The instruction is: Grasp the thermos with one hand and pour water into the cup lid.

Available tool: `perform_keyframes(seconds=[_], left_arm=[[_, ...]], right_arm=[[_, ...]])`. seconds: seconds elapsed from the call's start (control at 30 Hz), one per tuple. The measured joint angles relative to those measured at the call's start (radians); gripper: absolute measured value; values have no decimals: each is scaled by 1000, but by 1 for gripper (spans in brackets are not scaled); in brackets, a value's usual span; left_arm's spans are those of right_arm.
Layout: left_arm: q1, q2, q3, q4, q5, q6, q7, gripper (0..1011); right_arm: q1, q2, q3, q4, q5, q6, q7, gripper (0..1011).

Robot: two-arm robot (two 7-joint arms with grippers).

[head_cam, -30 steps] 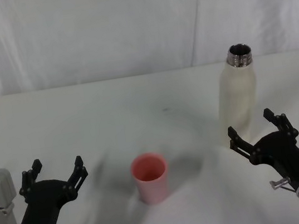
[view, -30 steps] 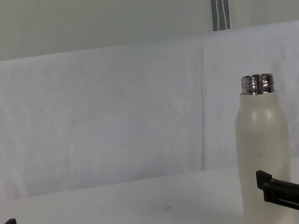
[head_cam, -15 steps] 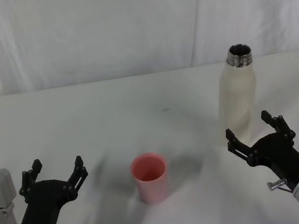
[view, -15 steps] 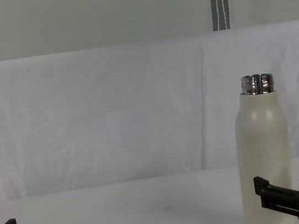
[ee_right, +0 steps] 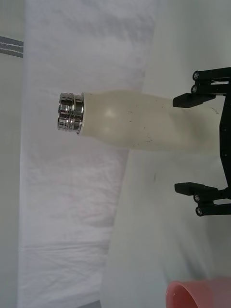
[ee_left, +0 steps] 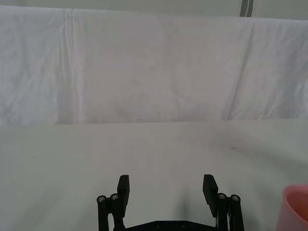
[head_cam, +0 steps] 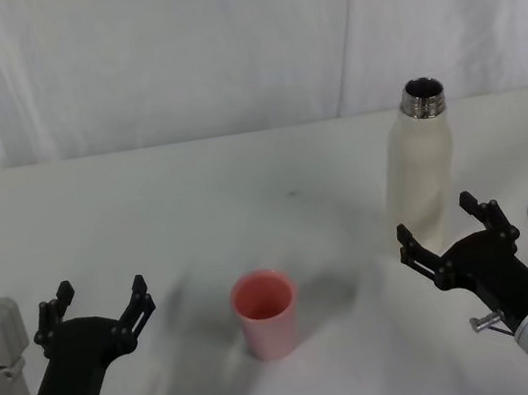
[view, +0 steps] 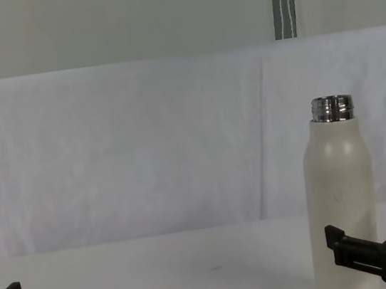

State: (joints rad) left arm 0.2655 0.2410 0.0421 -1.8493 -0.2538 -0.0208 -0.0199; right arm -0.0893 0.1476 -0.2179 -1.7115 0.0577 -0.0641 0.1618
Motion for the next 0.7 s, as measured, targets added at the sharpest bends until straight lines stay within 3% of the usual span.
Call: perform_keyframes(seconds=[0.7], left_arm=[[0, 0, 0, 0, 0, 0, 0, 1001]], right_arm=[[-16, 4, 9, -11, 1, -6, 6, 1001]])
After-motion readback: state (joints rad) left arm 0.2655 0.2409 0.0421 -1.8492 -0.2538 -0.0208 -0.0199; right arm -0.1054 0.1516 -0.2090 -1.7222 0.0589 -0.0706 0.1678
